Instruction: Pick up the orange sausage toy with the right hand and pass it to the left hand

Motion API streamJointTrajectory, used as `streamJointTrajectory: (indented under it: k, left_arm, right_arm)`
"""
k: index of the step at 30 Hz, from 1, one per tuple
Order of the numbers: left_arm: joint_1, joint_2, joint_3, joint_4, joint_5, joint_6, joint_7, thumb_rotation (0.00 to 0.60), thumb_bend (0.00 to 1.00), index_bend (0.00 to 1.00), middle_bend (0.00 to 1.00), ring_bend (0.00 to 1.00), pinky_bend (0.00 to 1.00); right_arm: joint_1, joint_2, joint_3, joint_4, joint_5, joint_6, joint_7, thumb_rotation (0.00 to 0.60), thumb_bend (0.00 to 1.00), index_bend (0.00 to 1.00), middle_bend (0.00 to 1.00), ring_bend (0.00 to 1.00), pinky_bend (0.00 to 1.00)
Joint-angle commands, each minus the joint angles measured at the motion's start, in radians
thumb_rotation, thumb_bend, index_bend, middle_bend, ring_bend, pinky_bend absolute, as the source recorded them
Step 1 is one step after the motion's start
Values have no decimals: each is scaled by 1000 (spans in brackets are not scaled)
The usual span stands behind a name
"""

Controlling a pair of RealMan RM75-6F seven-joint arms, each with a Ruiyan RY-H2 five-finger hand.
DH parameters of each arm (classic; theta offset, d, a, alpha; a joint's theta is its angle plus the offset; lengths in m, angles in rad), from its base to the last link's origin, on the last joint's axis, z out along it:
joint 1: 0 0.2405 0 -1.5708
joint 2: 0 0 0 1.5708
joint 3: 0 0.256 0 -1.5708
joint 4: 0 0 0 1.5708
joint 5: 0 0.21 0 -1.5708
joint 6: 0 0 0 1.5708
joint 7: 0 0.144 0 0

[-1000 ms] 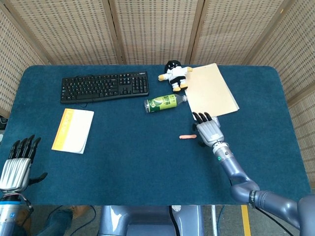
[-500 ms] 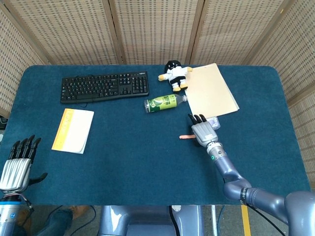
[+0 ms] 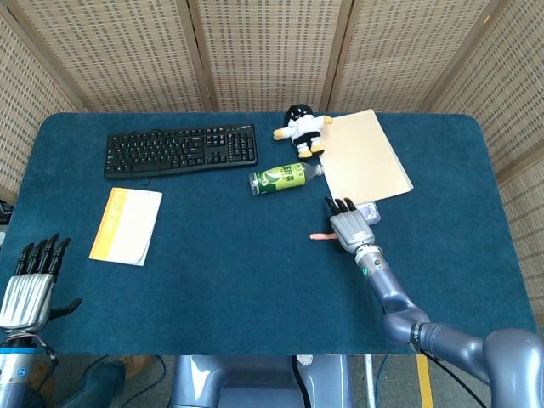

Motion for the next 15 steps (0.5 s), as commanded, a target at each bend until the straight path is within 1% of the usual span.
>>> streamJointTrajectory:
  k: [1,7,10,15]
  left_arm:
    - [0,0,-1,0,-2,0,1,600,0,0,0,0,0]
    - [-2,-2,-1,4,-8,-3,0,600,0,0,0,0,0]
    - [-3,-2,-2,5,-11,-3,-2,600,0,0,0,0,0]
    - [-4,-1,-1,5,-12,-4,-4,600,0,0,0,0,0]
  right_arm:
    - [4,-8,0,9,6,-4,5,600,500,502,0,0,0]
    - [16,-33,6,40,28,-14,10,600,500,512,0,0,0]
    - [18,-44,8,51,28,-4,14,600,504,547,4,0,0]
    - [16,-57,11,63,11,26,34,600,551,623,44,0,0]
